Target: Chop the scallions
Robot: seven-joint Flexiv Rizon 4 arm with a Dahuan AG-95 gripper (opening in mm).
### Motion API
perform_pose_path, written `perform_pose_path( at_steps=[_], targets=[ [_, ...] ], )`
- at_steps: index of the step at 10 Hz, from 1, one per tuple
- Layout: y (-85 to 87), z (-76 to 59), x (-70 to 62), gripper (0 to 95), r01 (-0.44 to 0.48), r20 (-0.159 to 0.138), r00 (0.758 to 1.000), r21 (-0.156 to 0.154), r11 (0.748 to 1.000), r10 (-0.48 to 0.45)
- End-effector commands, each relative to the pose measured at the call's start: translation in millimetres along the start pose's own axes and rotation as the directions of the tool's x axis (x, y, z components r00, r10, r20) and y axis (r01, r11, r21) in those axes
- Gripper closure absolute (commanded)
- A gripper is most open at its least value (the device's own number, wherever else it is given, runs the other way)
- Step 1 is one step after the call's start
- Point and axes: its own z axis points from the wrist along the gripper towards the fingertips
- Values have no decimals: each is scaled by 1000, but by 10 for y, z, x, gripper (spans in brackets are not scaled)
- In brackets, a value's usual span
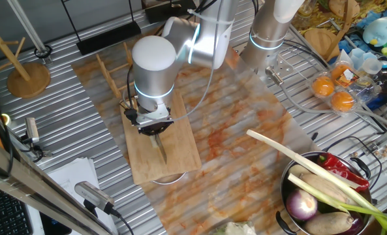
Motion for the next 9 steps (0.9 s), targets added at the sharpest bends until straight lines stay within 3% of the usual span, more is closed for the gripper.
perform_pose_path(
  at_steps=[1, 9],
  targets=[
    [0, -11, -2, 950, 24, 0, 1000, -2, 1000, -24],
    [-78, -39, -9, 950, 42, -6, 999, 37, 998, -42]
  ],
)
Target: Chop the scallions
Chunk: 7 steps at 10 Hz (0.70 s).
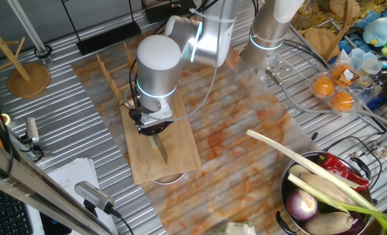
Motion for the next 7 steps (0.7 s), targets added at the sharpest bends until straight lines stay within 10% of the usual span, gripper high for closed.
perform_pose_path(
  at_steps=[1, 7],
  targets=[
    [-31, 29, -6, 950, 2, 6, 1000, 4, 1000, -2],
    [-44, -213, 67, 950, -118, 40, 992, -84, 989, 122]
  ],
)
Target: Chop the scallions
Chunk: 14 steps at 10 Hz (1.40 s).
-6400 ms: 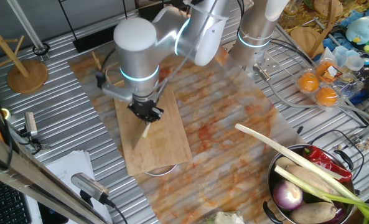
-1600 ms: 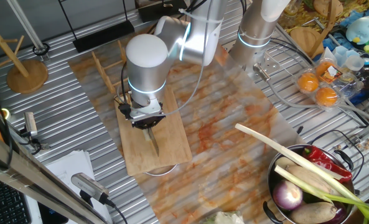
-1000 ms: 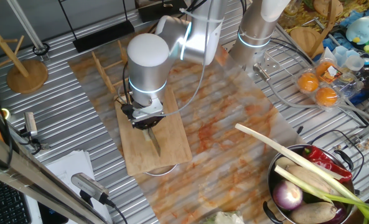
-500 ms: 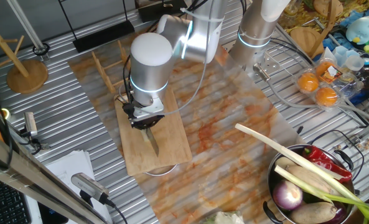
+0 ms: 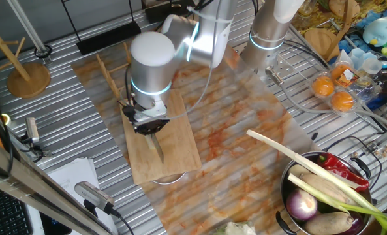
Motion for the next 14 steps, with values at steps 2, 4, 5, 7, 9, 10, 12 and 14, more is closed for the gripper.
perform_pose_path(
  at_steps=[2, 4, 5, 7, 9, 10, 12, 14],
  targets=[
    [56, -294, 39, 950, -224, -3, 975, -39, 974, 224],
    [32, -401, 107, 950, -479, -18, 878, -24, 877, 479],
    [26, -413, 134, 950, -549, -19, 836, -21, 835, 549],
    [9, -439, 208, 950, -775, -34, 631, -3, 631, 775],
    [-14, -430, 237, 950, -872, -16, 490, 0, 490, 872],
    [-33, -439, 249, 950, -898, -9, 441, 4, 441, 898],
    [-163, -461, 321, 950, -939, -23, 343, -5, 343, 939],
    [-221, -390, 385, 950, -963, -11, 270, -6, 269, 963]
  ],
)
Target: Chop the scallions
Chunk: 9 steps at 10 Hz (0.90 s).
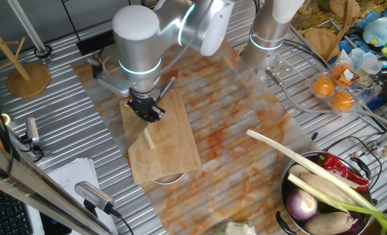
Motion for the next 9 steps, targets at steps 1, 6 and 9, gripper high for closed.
perform_pose_path(
  at_steps=[1, 6, 9],
  targets=[
    [-165, 34, -61, 950, -285, 1, 959, 0, 959, 285],
    [-126, -10, -43, 950, -376, -63, 926, -85, 923, 371],
    [-151, 11, 5, 950, -363, -73, 932, -121, 924, 356]
  ],
)
